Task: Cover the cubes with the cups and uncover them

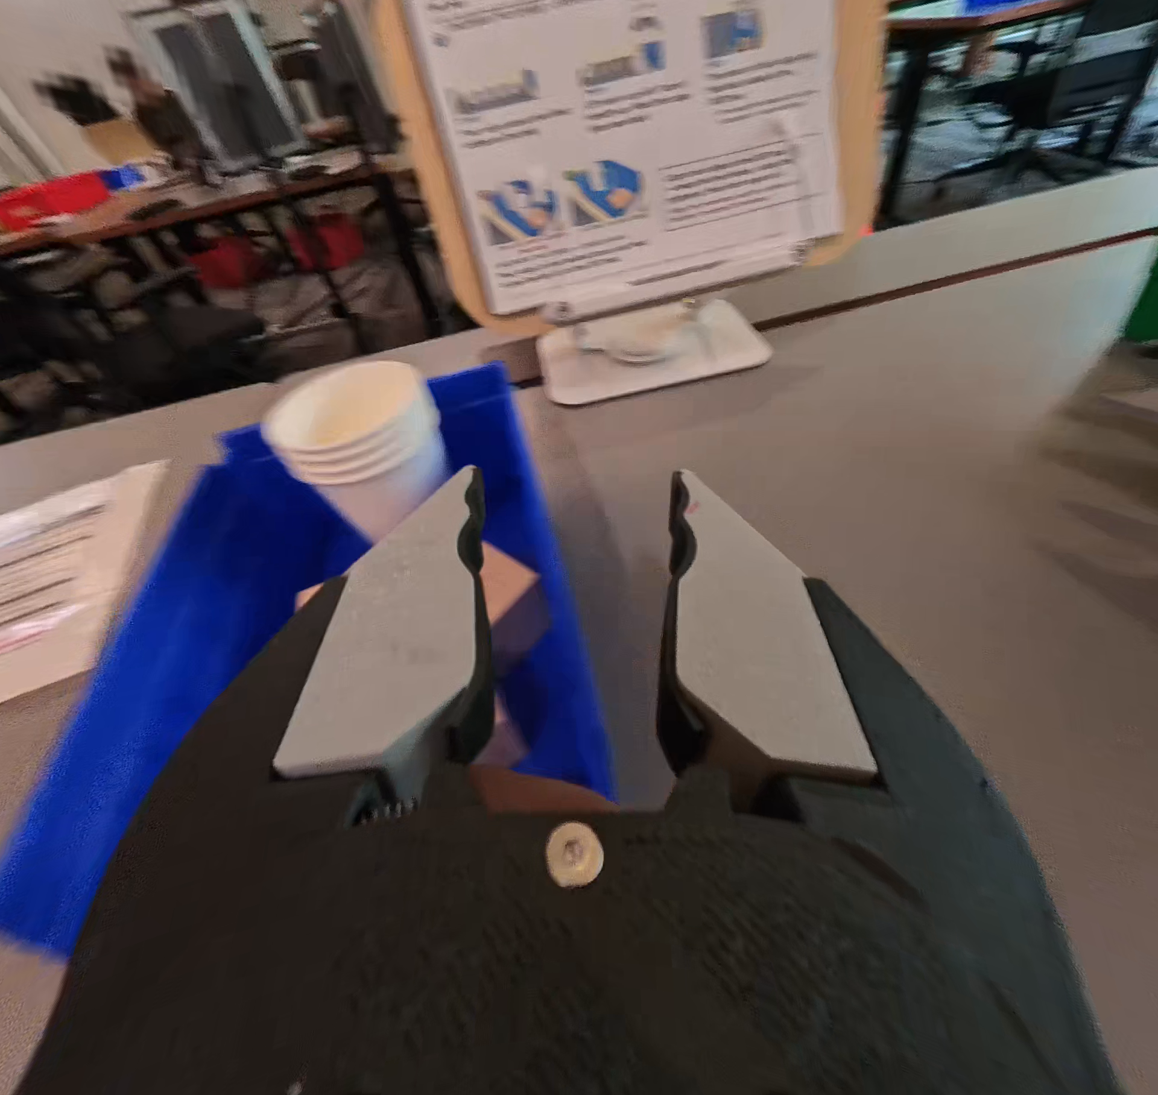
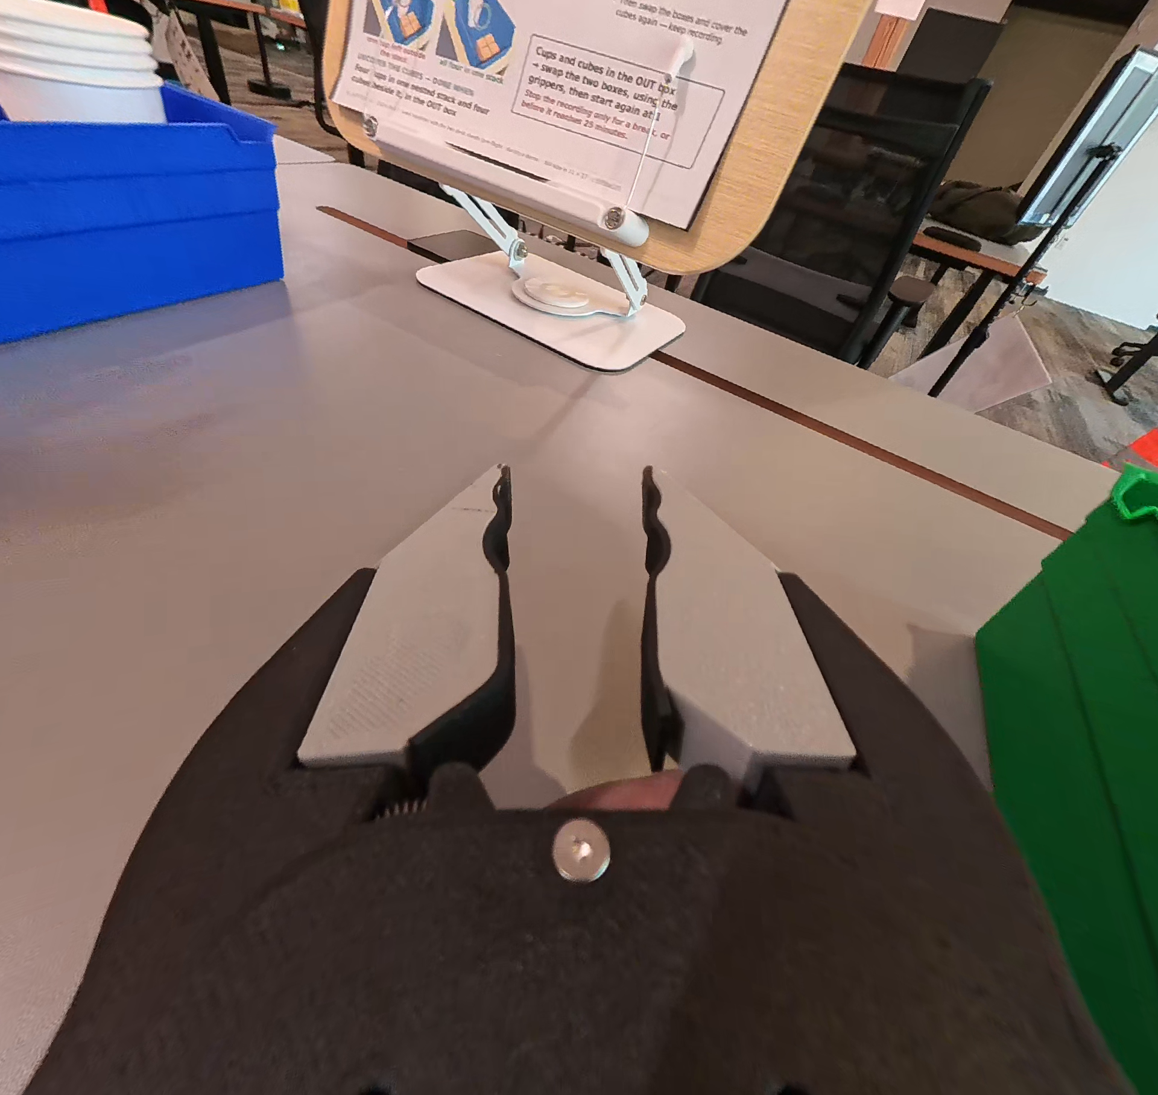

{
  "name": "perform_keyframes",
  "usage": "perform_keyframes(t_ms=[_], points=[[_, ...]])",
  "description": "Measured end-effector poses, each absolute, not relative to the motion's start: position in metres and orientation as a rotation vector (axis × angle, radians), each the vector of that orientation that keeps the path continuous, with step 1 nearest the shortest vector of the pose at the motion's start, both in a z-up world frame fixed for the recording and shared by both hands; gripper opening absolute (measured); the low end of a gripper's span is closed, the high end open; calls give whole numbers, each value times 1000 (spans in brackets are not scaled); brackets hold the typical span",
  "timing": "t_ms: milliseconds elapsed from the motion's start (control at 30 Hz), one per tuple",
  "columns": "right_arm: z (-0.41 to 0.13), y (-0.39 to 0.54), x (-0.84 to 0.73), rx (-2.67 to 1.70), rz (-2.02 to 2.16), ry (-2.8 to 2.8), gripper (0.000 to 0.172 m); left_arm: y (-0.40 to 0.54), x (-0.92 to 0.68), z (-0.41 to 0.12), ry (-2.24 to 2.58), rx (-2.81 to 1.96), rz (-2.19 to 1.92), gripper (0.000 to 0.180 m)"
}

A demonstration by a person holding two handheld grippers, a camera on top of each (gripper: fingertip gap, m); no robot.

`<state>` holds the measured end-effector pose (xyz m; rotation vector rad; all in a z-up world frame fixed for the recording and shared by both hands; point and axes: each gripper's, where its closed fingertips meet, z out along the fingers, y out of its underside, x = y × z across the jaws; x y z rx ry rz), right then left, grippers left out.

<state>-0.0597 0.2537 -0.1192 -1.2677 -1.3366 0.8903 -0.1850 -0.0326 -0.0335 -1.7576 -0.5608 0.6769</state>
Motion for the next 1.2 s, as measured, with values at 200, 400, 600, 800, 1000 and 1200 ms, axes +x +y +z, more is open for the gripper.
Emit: perform_keyframes(t_ms=[200,400,600,800,1000,1200], points=[[-120,242,-61,-1206,849,-1372,38,-105,-254,-53,-796,-1935,584,55],[-119,239,-60,-1176,823,-1372,39,-111,-242,-114,-852,-2189,385,57],[-115,239,-59,-1173,830,-1362,40,-105,-235,-157,-893,-2361,413,63],[-115,239,-58,-1167,819,-1362,40,-108,-258,-164,-911,-2392,605,64],[-114,235,-58,-1140,811,-1373,39,-110,-259,-168,-934,-2413,536,68],[-115,231,-60,-1118,798,-1391,39,-130,-242,-176,-802,-2646,519,59]])
